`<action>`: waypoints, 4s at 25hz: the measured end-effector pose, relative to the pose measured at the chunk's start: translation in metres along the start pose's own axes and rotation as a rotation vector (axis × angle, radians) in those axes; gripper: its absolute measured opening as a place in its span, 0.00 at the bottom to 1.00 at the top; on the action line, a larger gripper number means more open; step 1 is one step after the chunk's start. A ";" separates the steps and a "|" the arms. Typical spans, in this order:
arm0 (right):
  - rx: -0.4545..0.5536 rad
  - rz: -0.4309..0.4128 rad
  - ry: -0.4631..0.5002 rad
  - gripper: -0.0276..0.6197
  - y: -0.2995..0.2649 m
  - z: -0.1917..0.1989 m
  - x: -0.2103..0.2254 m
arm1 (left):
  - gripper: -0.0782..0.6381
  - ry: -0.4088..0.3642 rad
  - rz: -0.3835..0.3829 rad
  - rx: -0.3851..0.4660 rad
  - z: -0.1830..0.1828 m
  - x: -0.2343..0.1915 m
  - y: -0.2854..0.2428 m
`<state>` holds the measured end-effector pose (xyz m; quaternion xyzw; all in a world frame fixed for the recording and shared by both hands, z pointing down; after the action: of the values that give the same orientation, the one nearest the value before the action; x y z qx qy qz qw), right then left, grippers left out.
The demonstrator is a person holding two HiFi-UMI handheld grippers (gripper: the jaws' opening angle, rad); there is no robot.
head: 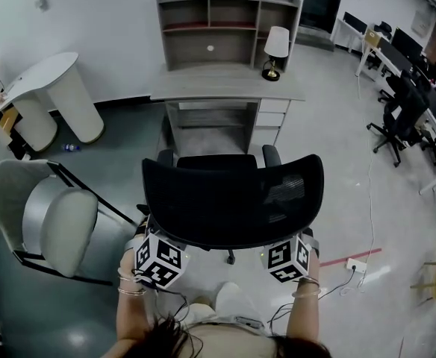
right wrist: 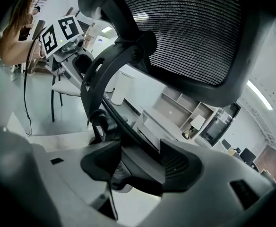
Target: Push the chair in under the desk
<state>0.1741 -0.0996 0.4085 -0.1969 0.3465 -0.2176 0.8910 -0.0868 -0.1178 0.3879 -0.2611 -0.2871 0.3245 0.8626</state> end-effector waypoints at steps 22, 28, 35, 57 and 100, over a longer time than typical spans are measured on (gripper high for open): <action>0.070 -0.033 0.051 0.43 -0.039 -0.010 0.022 | 0.44 0.140 -0.149 -0.035 -0.014 -0.023 -0.025; 0.072 -0.033 0.055 0.43 -0.052 -0.016 0.026 | 0.44 0.140 -0.158 -0.033 -0.013 -0.034 -0.031; 0.084 -0.023 0.046 0.43 -0.067 -0.025 0.027 | 0.44 0.135 -0.165 -0.020 -0.011 -0.051 -0.038; 0.033 -0.008 -0.025 0.44 -0.114 -0.061 0.034 | 0.44 0.074 -0.158 0.069 0.002 -0.109 -0.059; -0.006 0.064 -0.058 0.44 -0.179 -0.093 0.056 | 0.44 -0.005 -0.137 0.169 -0.002 -0.186 -0.110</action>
<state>0.1013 -0.2960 0.4049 -0.1945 0.3272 -0.1823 0.9066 -0.1559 -0.3221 0.3960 -0.1663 -0.2782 0.2883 0.9010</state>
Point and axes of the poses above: the fingertips, and each gripper's own axes: y backward along the fingers, x to its right, z out of its underside, the point moved 10 cm from there along y, backward along the fingers, and after that the axes turned 4 degrees about y, right-handed, at the moved point
